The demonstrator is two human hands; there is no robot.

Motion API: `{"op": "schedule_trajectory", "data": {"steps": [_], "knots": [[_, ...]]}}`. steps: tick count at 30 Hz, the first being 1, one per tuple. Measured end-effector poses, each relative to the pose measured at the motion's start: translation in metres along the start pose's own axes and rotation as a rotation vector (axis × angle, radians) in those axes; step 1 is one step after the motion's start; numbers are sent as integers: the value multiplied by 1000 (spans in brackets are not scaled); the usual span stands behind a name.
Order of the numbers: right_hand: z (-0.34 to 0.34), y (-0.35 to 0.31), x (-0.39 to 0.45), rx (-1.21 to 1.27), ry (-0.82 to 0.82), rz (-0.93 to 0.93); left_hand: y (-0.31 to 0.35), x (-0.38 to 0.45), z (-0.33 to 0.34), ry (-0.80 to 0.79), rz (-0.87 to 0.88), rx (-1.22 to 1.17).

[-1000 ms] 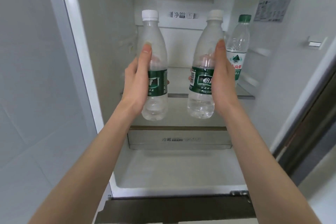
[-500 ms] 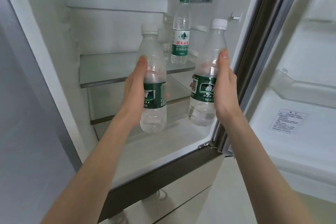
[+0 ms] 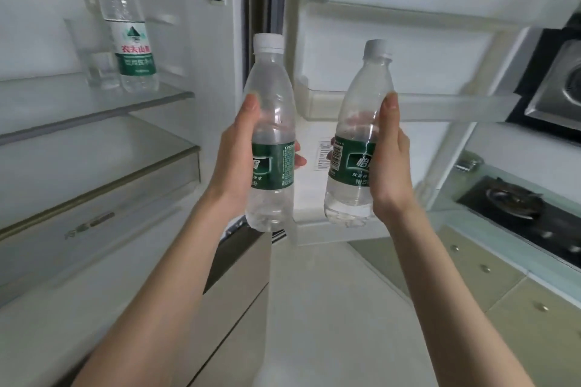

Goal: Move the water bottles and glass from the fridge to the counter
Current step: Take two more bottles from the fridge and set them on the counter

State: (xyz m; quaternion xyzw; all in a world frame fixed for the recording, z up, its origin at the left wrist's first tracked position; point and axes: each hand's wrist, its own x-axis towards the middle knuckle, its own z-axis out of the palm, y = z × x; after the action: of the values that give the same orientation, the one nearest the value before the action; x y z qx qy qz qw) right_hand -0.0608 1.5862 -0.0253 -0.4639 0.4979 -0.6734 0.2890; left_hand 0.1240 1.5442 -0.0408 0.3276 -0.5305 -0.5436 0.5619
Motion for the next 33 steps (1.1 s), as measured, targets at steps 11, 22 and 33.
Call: {"op": "schedule_trajectory", "data": {"steps": [11,22,33], "knots": [[-163,-8,-15,-86,216,-37,-30,-4,160,-267,-61,-123],[-341,-42,-46,-144,431,-37,-53,-53,343,-493,-83,-150],[-516,-65,-79,-291,647,-74,-94,-101,514,-656,-53,-250]]}}
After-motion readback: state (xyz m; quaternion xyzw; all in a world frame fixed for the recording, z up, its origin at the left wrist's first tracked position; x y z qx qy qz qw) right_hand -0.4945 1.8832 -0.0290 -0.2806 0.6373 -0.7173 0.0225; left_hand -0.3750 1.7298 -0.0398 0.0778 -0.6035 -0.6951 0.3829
